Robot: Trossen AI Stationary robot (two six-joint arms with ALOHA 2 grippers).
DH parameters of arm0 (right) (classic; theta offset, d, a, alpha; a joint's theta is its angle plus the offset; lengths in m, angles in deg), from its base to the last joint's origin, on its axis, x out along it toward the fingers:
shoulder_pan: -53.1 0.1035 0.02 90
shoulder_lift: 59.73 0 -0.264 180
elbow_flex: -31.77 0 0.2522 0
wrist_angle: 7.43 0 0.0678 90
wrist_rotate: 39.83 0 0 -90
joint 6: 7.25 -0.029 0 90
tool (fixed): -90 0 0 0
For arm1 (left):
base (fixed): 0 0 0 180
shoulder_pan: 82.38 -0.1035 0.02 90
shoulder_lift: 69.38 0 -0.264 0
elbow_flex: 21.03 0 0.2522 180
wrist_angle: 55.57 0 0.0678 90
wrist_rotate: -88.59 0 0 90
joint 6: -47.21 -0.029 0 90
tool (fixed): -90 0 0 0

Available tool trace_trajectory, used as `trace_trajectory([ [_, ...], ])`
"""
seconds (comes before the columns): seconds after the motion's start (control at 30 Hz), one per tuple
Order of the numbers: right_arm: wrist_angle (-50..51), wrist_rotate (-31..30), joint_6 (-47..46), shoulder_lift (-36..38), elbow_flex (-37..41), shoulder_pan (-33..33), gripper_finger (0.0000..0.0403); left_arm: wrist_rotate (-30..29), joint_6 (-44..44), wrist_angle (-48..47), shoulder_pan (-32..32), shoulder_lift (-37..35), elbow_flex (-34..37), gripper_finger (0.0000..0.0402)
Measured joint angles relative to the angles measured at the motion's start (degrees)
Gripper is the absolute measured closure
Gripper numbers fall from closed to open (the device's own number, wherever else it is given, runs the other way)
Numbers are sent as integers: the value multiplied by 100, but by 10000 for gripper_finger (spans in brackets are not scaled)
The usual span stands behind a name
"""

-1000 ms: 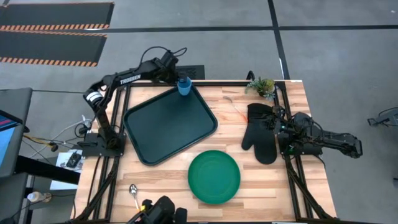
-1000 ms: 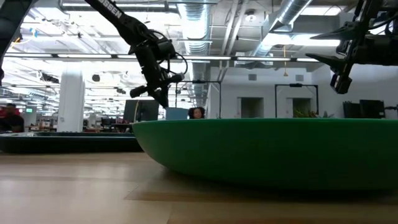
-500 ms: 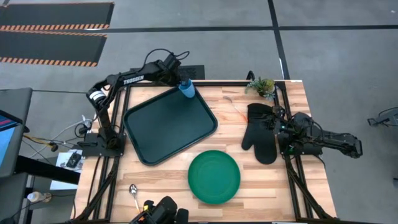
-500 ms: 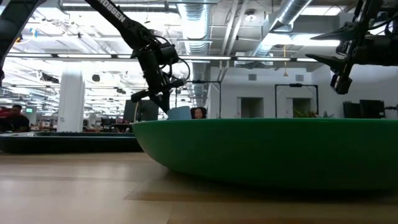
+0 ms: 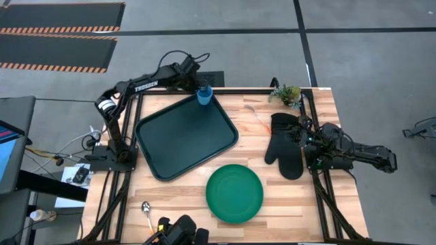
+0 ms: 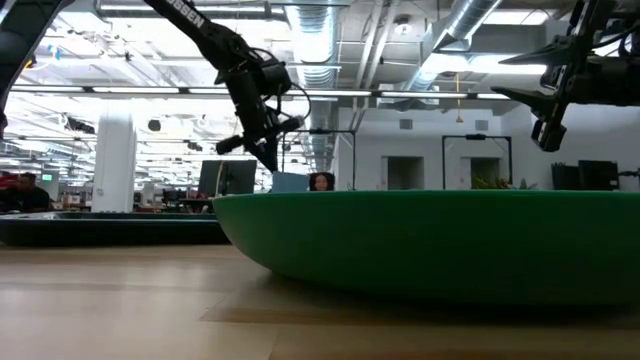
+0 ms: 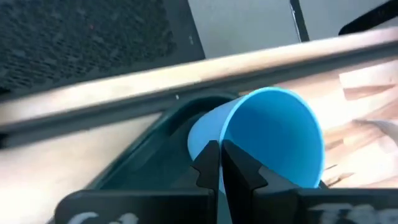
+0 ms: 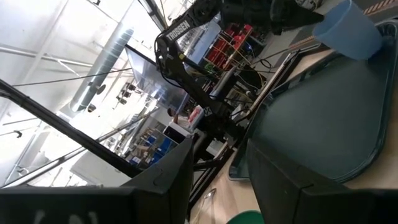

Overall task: Pick and place plate/cup/fork/spoon on tray
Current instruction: Put the blue cup on the black serving tray

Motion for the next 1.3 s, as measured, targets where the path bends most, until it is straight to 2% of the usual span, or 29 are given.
trace_trajectory([
  [0.33,22,-2,44,-1,0,0,228,-42,57,-278,14,37,-127,401],
  [1.3,24,0,48,0,0,0,228,-66,129,-276,27,120,-56,395],
])
